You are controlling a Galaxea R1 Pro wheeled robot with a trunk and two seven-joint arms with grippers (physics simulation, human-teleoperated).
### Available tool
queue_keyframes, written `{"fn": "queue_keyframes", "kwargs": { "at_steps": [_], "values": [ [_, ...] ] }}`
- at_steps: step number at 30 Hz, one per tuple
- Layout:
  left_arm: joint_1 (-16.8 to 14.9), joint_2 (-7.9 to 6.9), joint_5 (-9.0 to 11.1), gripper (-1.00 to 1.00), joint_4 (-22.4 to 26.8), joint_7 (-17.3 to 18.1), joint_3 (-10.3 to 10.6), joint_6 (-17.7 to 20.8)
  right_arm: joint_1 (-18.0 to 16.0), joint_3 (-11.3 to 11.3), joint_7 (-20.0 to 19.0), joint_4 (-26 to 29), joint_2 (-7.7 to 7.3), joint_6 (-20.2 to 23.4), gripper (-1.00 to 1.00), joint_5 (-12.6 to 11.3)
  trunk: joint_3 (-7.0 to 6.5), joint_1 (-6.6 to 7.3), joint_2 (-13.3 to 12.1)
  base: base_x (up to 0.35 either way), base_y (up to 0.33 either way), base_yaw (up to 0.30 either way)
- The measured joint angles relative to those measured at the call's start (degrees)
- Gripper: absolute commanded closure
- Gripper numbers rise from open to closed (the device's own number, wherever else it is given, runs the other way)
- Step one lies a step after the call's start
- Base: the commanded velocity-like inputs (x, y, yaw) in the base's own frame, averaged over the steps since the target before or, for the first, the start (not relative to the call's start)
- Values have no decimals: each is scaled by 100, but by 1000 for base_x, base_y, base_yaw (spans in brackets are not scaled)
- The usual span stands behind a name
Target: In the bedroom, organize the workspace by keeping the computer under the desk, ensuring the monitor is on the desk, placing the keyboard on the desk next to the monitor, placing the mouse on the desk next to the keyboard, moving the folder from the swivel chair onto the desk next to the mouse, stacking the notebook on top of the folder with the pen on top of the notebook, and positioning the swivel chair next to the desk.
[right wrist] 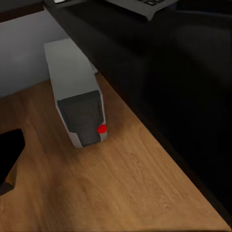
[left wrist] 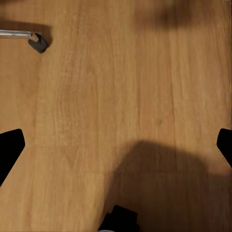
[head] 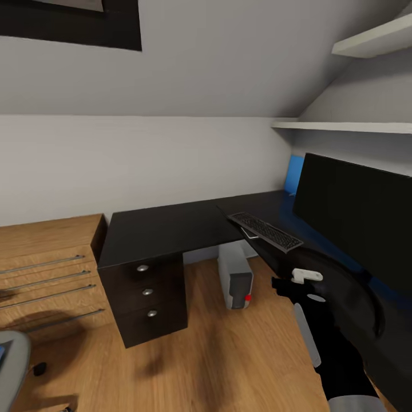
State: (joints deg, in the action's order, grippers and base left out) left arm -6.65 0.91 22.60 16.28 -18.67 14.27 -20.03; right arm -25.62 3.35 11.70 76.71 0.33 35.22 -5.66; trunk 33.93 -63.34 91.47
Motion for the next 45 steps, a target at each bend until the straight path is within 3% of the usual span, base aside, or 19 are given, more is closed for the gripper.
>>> {"fn": "queue_keyframes", "kwargs": {
  "at_steps": [21, 45],
  "values": [
    [1, 9, 1, -100, 5, 0, 0, 2, -1, 162, -1, -172, -101, -224, -100, 13, -122, 0, 0, 0, 0, -190],
    [1, 9, 0, -100, 3, -1, 0, 0, -10, 226, 16, -707, -265, -809, -100, 4, -129, 0, 0, 65, 0, -10]
  ]
}}
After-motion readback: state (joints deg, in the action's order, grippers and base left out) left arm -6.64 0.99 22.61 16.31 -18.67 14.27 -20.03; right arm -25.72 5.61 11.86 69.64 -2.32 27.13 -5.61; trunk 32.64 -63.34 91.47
